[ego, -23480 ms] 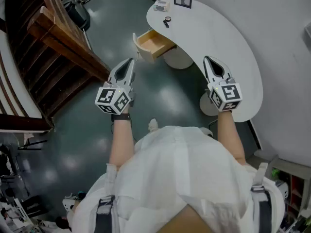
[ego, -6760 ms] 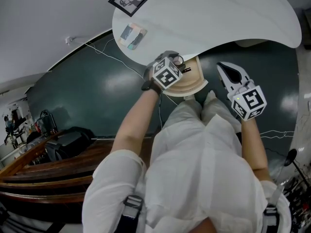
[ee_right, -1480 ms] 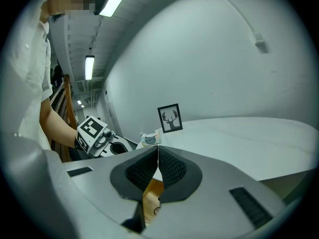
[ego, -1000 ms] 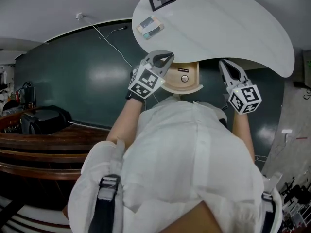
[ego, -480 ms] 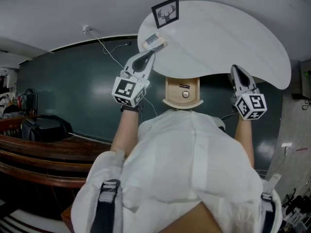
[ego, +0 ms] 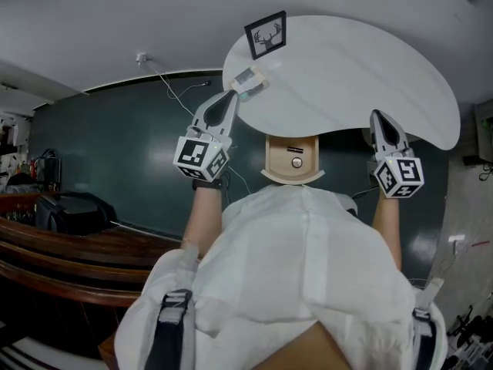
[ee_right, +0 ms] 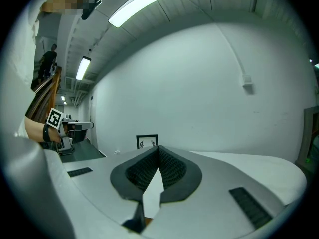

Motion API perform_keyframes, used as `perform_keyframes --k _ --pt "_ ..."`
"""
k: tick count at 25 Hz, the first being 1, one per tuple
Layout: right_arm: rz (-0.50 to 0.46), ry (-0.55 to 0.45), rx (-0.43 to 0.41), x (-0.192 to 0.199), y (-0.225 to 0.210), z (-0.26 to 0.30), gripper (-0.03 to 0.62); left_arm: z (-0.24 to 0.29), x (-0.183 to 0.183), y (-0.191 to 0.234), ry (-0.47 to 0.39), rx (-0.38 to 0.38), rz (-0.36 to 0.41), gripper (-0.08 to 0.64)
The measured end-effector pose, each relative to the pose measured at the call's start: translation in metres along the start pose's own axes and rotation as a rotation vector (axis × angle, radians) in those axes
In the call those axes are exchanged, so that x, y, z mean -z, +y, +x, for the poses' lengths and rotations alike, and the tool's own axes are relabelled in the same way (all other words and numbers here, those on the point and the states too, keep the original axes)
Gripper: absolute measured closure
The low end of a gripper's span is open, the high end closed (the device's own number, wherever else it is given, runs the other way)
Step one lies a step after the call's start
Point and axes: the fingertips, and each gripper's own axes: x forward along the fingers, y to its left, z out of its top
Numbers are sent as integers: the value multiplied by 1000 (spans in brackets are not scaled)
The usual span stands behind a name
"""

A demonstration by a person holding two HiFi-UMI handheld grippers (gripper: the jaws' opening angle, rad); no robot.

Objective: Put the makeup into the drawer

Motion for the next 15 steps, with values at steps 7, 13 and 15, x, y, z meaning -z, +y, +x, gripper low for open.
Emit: perform_keyframes --k 7,13,15 --pt "-11 8 13 -1 5 -8 583 -7 2 -2 9 17 12 538" --pt "-18 2 8 -2 2 -9 583 -8 0 -6 9 23 17 540" --pt "-20 -1 6 -3 0 -8 583 -6 0 -8 11 28 21 540"
